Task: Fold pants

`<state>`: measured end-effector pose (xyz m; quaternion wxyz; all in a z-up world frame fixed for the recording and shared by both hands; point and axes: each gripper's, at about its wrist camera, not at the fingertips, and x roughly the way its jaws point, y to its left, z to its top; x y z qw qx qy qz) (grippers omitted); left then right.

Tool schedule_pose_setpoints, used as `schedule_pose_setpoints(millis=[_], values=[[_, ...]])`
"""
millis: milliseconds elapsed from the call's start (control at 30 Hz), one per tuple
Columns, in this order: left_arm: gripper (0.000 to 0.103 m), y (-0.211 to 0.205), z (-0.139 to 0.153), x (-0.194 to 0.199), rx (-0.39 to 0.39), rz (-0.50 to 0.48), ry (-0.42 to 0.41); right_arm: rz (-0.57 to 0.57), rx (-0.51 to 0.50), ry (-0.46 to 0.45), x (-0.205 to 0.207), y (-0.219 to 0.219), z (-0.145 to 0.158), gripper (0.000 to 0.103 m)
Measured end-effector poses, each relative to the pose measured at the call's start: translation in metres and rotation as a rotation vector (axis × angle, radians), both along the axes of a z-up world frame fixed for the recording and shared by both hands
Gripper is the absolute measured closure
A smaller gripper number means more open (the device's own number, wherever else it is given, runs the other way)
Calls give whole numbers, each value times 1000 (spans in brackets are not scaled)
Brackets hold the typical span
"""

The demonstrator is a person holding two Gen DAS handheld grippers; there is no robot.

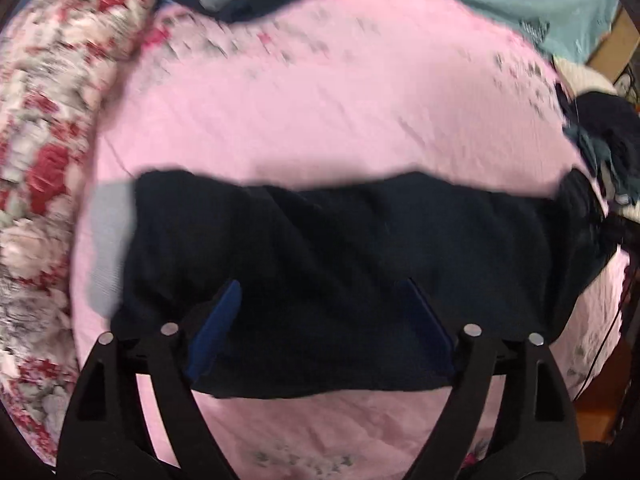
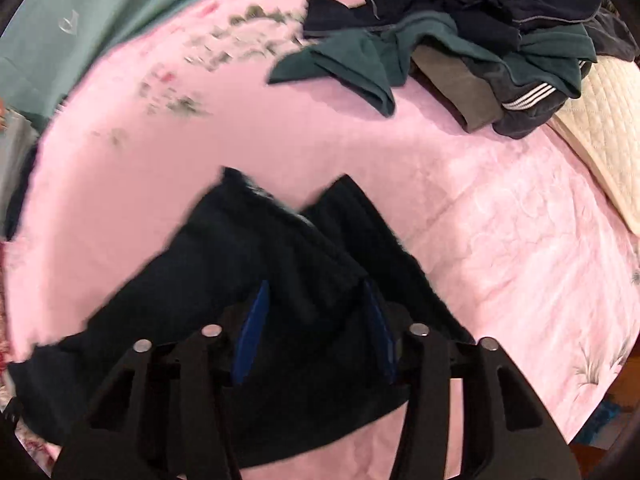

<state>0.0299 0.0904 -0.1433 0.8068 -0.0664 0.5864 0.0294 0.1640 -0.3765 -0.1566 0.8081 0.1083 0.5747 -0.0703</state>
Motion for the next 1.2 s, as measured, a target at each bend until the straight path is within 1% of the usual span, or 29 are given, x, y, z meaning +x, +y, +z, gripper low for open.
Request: schedule_pose_setpoints(millis=[33, 67, 100, 133, 200, 233, 300, 367, 433, 500, 533, 567, 600, 633, 667, 700, 733, 767, 800, 833, 867, 933, 1000, 1033, 1067, 1100, 1133, 1167, 1200], values=[[18, -3, -12, 1, 4, -2, 48, -3, -9, -3, 1, 3, 0, 60], [18, -4, -25, 2, 11, 8, 93, -9, -20, -25, -2, 11, 1, 72], [18, -5, -33, -1, 19, 25, 96, -5, -18, -39, -1, 12, 2, 87], [18, -7, -33, -2, 31, 28, 75, 1, -6, -46, -1, 12, 3, 90], [16, -12, -33, -4, 60, 13, 62, 10, 0, -69, -4, 12, 10, 92], [15, -14, -33, -3, 65, 3, 68, 20, -8, -97, -7, 11, 19, 92], [12, -14, -35, -2, 59, -3, 77, 17, -15, -159, -17, 9, 44, 92], [10, -14, -34, 1, 45, 5, 85, 11, -37, -236, -35, -5, 76, 92], [8, -14, -35, 4, 34, 13, 92, -10, -37, -244, -47, -19, 86, 92], [7, -13, -36, 7, 32, 21, 99, -30, -21, -168, -53, -35, 70, 88], [7, -14, -36, 8, 31, 21, 102, -36, -13, -120, -54, -40, 55, 75], [7, -12, -37, 9, 30, 18, 107, -57, -16, -33, -53, -47, 31, 69], [7, -11, -36, 10, 23, 13, 114, -88, -22, 44, -55, -56, 14, 67], [7, -10, -34, 11, 16, 12, 116, -109, 1, 54, -56, -60, 9, 67], [7, -8, -31, 11, 5, 17, 114, -142, 43, 23, -59, -66, 12, 67], [7, -5, -29, 13, 2, 26, 112, -157, 33, -13, -60, -67, 21, 65], [7, -2, -25, 12, -2, 42, 105, -151, 10, -35, -59, -66, 27, 61], [7, 2, -22, 11, -5, 55, 98, -129, -43, -87, -57, -61, 39, 58], [7, 5, -19, 11, -7, 64, 93, -103, -84, -139, -54, -56, 50, 47], [7, 8, -16, 11, -9, 75, 88, -77, -103, -172, -50, -51, 55, 45], [7, 11, -14, 11, -9, 84, 84, -25, -119, -195, -42, -43, 58, 45], [7, 17, -7, 10, -1, 102, 67, 54, -136, -197, -22, -30, 54, 45], [7, 21, 0, 10, 18, 110, 47, 96, -143, -188, -7, -21, 47, 45], [7, 26, 3, 10, 41, 115, 36, 115, -151, -170, 3, -16, 40, 50], [7, 31, 5, 11, 66, 125, 27, 138, -155, -146, 13, -11, 31, 58], [7, 41, 7, 5, 78, 134, 24, 160, -155, -110, 19, -7, 21, 92], [7, 47, 9, 4, 92, 153, 23, 174, -155, -66, 22, -7, 11, 96], [7, 49, 11, 1, 99, 175, 26, 161, -147, -64, 27, -11, 9, 96], [7, 57, 10, 1, 99, 208, 28, 145, -134, -99, 26, -14, 17, 96]])
